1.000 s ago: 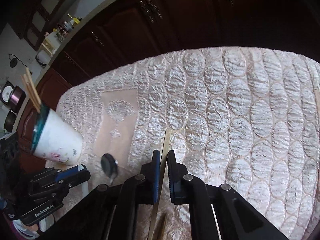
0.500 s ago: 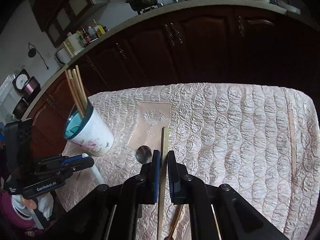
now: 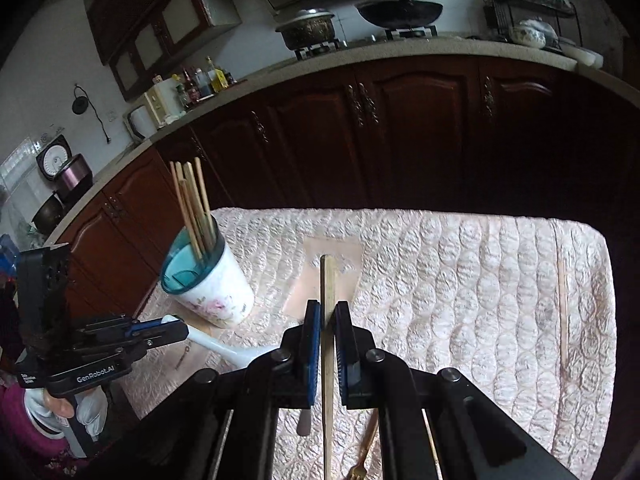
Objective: Organize utensils
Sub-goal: 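Lift the white spoon and chopstick and carry both over the floral cup, then lower the white spoon into the cup and open the left tool while the right releases its chopstick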
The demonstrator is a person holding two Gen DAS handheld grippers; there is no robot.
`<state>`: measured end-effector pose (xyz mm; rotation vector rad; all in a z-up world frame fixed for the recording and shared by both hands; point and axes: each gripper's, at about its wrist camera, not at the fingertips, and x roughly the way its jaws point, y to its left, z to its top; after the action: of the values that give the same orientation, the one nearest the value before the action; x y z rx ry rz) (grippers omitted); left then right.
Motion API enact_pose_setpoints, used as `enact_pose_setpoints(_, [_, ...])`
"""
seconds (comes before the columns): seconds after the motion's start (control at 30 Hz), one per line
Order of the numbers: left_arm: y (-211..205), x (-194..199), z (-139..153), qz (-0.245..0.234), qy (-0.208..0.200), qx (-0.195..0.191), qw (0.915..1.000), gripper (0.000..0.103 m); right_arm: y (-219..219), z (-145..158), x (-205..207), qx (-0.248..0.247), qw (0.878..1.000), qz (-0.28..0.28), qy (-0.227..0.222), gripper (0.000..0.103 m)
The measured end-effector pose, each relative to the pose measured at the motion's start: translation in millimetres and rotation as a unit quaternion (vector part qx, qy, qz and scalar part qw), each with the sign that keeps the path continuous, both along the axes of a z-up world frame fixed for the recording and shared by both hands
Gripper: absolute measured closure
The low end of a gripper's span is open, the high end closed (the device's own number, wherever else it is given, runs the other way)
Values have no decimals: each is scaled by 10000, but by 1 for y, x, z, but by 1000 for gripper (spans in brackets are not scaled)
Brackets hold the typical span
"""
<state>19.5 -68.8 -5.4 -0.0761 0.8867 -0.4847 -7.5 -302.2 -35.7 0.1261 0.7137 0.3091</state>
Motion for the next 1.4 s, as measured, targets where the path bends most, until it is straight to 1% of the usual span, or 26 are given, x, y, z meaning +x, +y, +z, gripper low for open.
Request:
enact_pose_setpoints(0.17, [16, -1, 27, 64, -165, -169, 9997, 96, 10, 22, 5, 19, 9997, 133, -213, 94])
enact_pose_setpoints(0.33, [35, 0, 50, 151, -295, -288, 9990, 96, 33, 42, 10, -21, 9985, 374, -388, 95])
enact_pose_setpoints(0.43, [52, 2, 66, 273, -445, -316, 9981, 96, 49, 53, 14, -35, 9972, 546, -501, 95])
enact_pose_setpoints(0.53, [70, 4, 82, 418, -599, -274, 9970, 96, 65, 66, 19, -32, 9955, 710, -634, 95])
enact_pose_setpoints(0.6, [84, 6, 94, 561, -751, -151, 9955, 96, 75, 75, 22, -11, 9939, 820, -733, 95])
enact_pose_setpoints(0.73, [103, 11, 104, 808, -909, 60, 9926, 96, 95, 89, 31, 27, 9913, 987, -872, 95])
enact_pose_setpoints(0.83, [113, 14, 104, 939, -964, 226, 9906, 96, 109, 96, 38, 49, 9897, 1090, -929, 95])
enact_pose_setpoints(1.03, [124, 23, 95, 1145, -939, 392, 9882, 96, 127, 102, 49, 21, 9884, 1193, -940, 95])
enact_pose_setpoints(1.17, [127, 25, 92, 1195, -976, 521, 9866, 96, 133, 105, 53, 19, 9880, 1226, -942, 95])
enact_pose_setpoints(1.4, [133, 34, 86, 1268, -933, 560, 9859, 96, 145, 106, 61, -11, 9877, 1274, -912, 95])
